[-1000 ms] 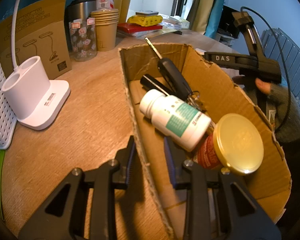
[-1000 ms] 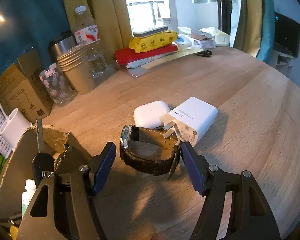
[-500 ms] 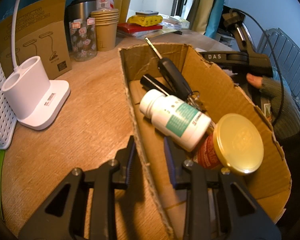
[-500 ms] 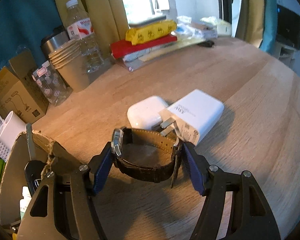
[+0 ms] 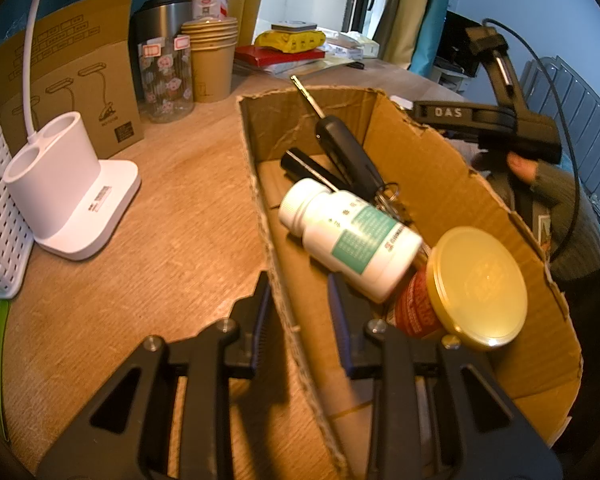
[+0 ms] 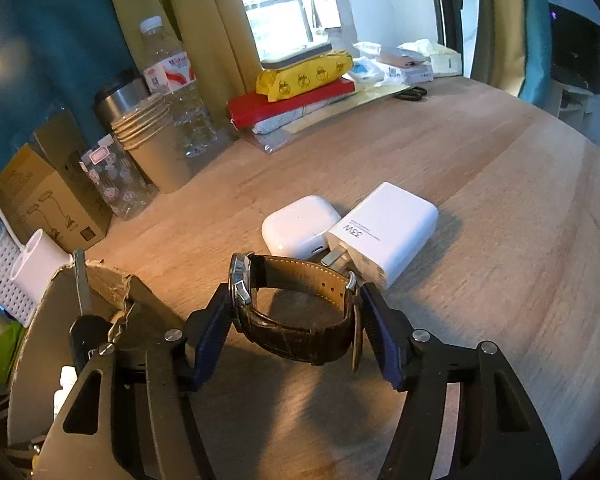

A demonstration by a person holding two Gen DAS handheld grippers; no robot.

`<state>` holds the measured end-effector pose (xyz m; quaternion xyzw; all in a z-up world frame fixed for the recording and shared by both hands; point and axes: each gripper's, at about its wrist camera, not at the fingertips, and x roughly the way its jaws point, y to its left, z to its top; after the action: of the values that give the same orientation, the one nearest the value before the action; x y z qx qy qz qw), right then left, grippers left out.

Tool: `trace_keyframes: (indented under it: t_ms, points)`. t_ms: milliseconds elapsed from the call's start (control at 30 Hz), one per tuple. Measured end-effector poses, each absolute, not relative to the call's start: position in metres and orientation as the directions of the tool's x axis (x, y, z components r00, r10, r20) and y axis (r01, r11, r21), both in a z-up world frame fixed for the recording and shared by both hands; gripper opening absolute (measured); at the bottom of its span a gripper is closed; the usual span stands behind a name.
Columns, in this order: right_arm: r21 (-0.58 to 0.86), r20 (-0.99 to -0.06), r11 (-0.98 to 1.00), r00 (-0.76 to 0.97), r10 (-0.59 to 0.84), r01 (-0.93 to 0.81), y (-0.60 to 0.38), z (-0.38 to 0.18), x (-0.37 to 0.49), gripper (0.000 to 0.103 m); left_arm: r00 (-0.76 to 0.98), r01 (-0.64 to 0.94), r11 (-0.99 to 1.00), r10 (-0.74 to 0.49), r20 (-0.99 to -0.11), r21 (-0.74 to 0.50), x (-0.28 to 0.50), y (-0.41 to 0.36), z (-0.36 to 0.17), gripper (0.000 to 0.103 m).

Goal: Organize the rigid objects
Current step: 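Close the right gripper on the wristwatch band and lift, then carry the wristwatch into the box and open the right gripper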

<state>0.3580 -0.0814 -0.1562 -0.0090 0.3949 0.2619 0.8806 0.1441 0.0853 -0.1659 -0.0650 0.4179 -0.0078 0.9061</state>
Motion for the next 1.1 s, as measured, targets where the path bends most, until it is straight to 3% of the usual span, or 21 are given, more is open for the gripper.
trace_keyframes:
  t_ms: [433,1100]
  points:
    - [0.225,-0.63,0.85,0.595,0.499,-0.476,-0.097,-0.129,0.338,0.066,0.65,-0.04,0.991,-0.068,-0.756,-0.124,0.144,0.086,-0.166,0.029]
    - [0.198,-0.541,0.754,0.572,0.617,-0.626,-0.067,-0.088,0.284,0.066,0.65,-0.04,0.991,-0.069,-0.756,-0.125,0.144,0.086,-0.166,0.029]
